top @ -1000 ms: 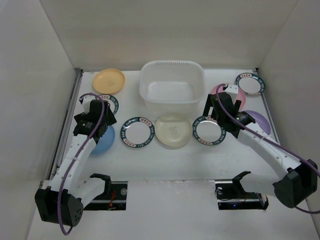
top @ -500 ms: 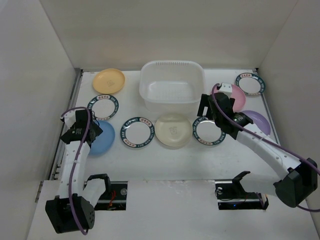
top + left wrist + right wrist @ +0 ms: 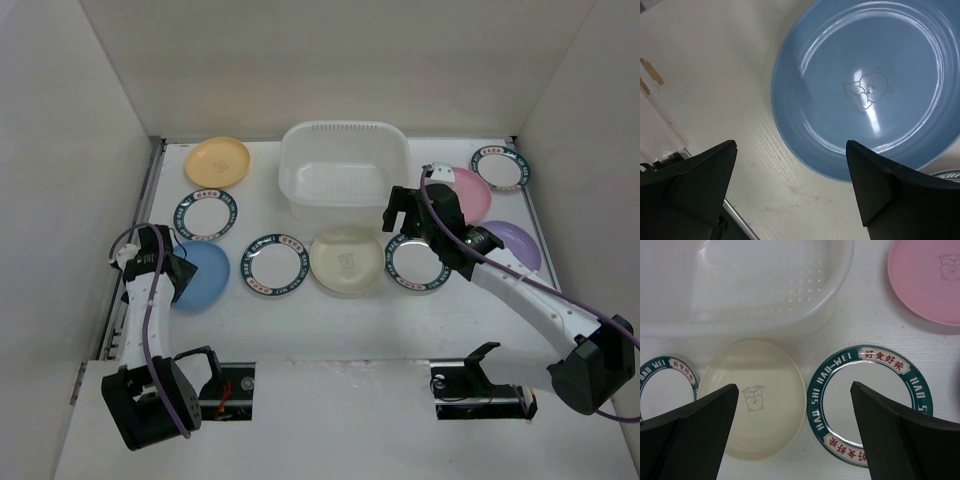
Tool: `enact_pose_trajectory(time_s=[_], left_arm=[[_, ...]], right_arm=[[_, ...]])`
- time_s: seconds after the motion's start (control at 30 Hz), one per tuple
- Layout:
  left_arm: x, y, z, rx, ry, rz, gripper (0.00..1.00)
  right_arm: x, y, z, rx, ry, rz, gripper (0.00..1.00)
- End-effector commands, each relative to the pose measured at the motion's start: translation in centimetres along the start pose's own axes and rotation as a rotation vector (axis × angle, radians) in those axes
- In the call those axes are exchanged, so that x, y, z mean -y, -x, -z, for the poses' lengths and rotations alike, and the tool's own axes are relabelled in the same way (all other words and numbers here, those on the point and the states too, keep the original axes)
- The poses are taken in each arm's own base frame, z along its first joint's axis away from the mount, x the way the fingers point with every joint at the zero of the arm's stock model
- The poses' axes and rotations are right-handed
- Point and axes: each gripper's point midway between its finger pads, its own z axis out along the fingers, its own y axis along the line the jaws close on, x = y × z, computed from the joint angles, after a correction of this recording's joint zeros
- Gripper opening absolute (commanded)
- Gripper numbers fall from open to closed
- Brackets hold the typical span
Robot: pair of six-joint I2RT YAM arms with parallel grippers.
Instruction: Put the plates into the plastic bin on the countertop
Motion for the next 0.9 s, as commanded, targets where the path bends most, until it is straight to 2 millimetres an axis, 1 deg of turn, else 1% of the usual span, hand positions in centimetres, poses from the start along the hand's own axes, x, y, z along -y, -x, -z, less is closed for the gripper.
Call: enact_pose_trajectory(time_s=[0.0,0.07,0.1,0.2,0.27,0.3,0.4,0.5,0.6,0.7,0.8,0.87], left_arm=[[-1.0,-0.5,0.0,-0.005,0.008,0.118,0.90],[-2.1,-0.8,-0.4,-0.006,0.041,0.160,0.90],[-2.4,-1.0,-0.6,-0.008,0.044,0.169,0.90],[-3.1,-2.3,-2.2,-0.037,0.074,0.199,0.90],[-2.9,-2.8,-2.8,-0.072,0.073,0.231,0.88],[-2.7,-2.8,-3.1,-0.076,0.070,0.249,0.87],[-2.5,-2.0,-4.2,-0.058,0.067,0.281,0.83],[-1.9,-1.2,-4.8,-0.044,0.068,0.291,0.82],[-1.0,-0.2,-4.8,-0.033,0.045,0.305,0.82],[-0.4,0.3,-4.4,-0.032,0.021,0.318,0.82],[-0.4,0.9,-3.8,-0.009,0.008,0.336,0.82],[-0.7,1.0,-4.1,-0.001,0.020,0.344,0.81]], right_arm=[[-2.5,1.3,0.1,0.023,0.095,-0.037,1.00],[-3.1,1.4,0.0,0.006,0.115,-0.044,1.00],[-3.5,1.5,0.0,-0.007,0.126,-0.044,1.00],[-4.3,2.0,0.1,-0.026,0.144,-0.046,1.00],[-4.5,2.4,0.2,-0.029,0.148,-0.045,1.00],[-4.6,2.6,0.3,-0.028,0.150,-0.044,1.00],[-4.9,3.1,0.6,-0.015,0.161,-0.044,1.00],[-5.3,3.0,1.0,-0.022,0.187,-0.049,1.00],[-5.6,2.9,1.2,-0.034,0.209,-0.052,1.00],[-5.7,2.8,1.3,-0.039,0.215,-0.049,1.00],[-5.7,2.7,1.3,-0.044,0.216,-0.050,1.00],[-5.8,2.6,1.1,-0.051,0.219,-0.047,1.00]])
